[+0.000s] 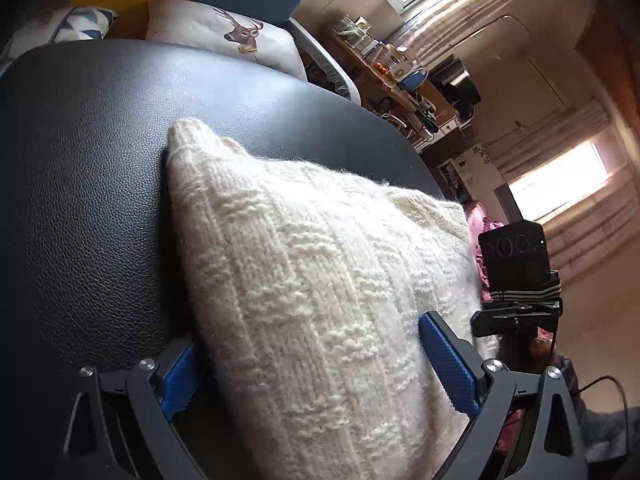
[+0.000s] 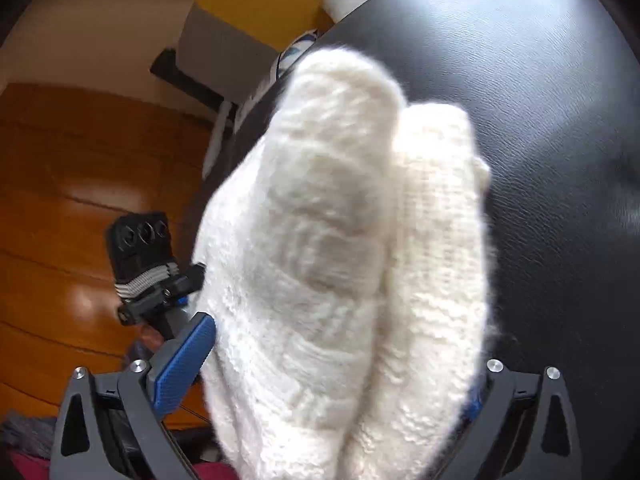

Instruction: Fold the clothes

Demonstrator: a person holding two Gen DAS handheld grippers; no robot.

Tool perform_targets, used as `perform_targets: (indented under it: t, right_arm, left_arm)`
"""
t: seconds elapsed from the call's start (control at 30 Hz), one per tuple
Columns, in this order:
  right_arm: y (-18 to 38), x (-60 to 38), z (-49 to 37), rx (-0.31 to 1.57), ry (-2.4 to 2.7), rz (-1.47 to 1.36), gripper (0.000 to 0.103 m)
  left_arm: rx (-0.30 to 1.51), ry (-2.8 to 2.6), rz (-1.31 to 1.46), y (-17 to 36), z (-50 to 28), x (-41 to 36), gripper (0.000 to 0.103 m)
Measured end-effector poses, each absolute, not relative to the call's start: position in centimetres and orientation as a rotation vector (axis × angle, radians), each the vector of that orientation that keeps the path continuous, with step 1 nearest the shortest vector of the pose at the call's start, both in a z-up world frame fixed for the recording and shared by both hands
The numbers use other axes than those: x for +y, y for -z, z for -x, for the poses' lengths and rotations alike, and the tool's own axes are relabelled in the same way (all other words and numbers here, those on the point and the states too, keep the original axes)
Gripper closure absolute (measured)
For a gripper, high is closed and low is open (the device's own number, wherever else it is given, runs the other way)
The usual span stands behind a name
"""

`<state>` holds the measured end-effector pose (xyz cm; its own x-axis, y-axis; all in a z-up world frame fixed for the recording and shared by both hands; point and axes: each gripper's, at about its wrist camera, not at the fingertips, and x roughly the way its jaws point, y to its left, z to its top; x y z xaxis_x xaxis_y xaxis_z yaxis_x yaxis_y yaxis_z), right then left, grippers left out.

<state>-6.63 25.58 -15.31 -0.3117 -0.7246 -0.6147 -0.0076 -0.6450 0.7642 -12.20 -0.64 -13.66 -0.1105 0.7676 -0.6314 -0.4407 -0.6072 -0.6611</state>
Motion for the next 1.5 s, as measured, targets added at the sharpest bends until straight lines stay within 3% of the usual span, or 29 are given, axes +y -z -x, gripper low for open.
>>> perform_targets:
  t: [0.07,0.17,0.3,0.37,0.5,0.53,0.67,0.77,0.93,1.17,1.5]
  right_arm:
    - [15.2,25.3,6.4,-0.928,2.009,-1.466,0.0]
    - [15.8,26.5,5.8,-1.136,1.968,-1.411,0.0]
    - [15.5,25.9,5.6,-1.114,1.995,-1.387,0.0]
    - [15.1,24.6,5.6,-1.01,2.034,-1.392,0.001]
    - [15.1,24.3,4.3,-0.983,2.136,-1.394,0.034]
    - [15.1,24.2,3.9,-0.976,2.147,-1.383,0.036]
    - [15.0,23.1,3.1,-0.922,2.186,-1.334,0.038]
    - [14.9,22.4,2.7,-0.911,2.218,-1.263,0.029]
    - [14.6,21.2,2.5,-0.856,2.259,-1.204,0.023]
    - [13.1,19.6,2.2,-0.792,2.306,-1.247,0.046]
    - [12.7,20.8,-2.3,-1.031,2.187,-1.025,0.047]
  left_arm:
    - [-0.369,-1.829,1.305,13.7,12.2,-0.5,0.003]
    - [-0.357,-1.806,1.309,13.8,12.5,-0.4,0.003]
    - [-0.35,-1.804,1.327,13.5,12.5,-0.5,0.004]
    - [-0.362,-1.809,1.322,13.4,12.3,-0.6,0.016]
    - [-0.375,-1.807,1.276,13.2,11.5,-0.4,0.043]
    - [-0.371,-1.807,1.257,13.0,11.2,-0.4,0.046]
    - [-0.374,-1.817,1.241,13.0,10.6,0.0,0.047]
    - [-0.372,-1.835,1.23,12.9,10.1,0.1,0.047]
    - [-0.406,-1.849,1.235,13.2,10.1,0.3,0.047]
    - [-0.391,-1.872,1.21,12.1,8.8,1.0,0.05]
    - [-0.342,-1.743,1.131,8.6,4.6,3.3,0.052]
